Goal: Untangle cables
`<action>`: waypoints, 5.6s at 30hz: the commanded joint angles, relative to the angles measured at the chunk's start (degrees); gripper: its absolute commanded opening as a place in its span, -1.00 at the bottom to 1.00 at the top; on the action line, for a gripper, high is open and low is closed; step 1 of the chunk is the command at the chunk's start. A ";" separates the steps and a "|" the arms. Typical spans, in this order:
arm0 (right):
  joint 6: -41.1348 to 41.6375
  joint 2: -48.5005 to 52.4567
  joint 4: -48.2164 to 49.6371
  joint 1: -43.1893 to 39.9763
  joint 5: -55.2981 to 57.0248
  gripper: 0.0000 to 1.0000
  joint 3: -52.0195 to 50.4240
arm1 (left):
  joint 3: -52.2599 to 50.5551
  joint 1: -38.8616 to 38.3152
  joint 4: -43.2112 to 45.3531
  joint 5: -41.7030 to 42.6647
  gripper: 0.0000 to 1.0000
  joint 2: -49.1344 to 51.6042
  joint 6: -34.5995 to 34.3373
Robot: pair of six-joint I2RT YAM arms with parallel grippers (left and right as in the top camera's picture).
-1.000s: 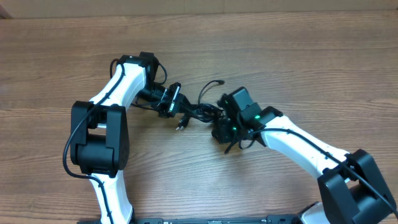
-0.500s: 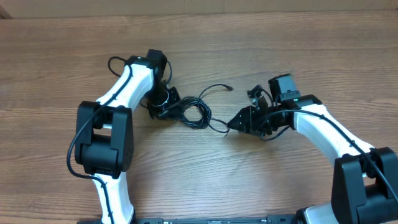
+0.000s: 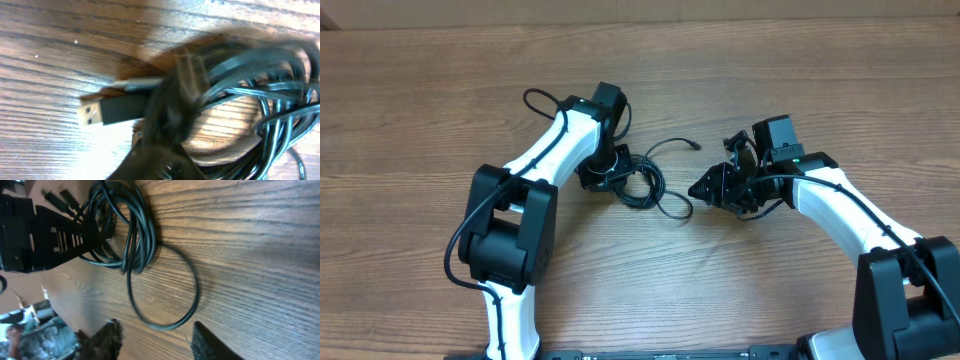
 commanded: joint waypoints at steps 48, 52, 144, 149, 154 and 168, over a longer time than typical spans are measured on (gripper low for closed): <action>44.92 -0.02 5.92 -0.13 26.84 0.28 0.15 | 2.67 -0.35 10.43 21.16 -0.91 -1.40 42.29; 48.68 -0.02 6.01 -0.13 26.86 0.26 0.15 | 2.67 -0.44 10.43 21.97 -0.92 -1.40 42.51; 36.65 -4.55 6.54 12.52 1.81 -0.58 0.52 | 2.67 0.28 10.80 37.46 -0.92 -1.40 52.13; 36.41 -4.55 6.38 12.52 5.20 0.10 0.52 | 2.64 0.42 10.51 37.27 -0.92 -1.40 52.13; 33.20 -4.55 6.45 12.17 8.20 0.08 0.52 | 2.64 0.42 10.51 36.96 -0.92 -1.40 52.15; 4.79 -8.52 -2.93 -6.69 -7.48 0.20 3.87 | 2.67 0.55 8.28 28.87 -0.92 -1.40 51.93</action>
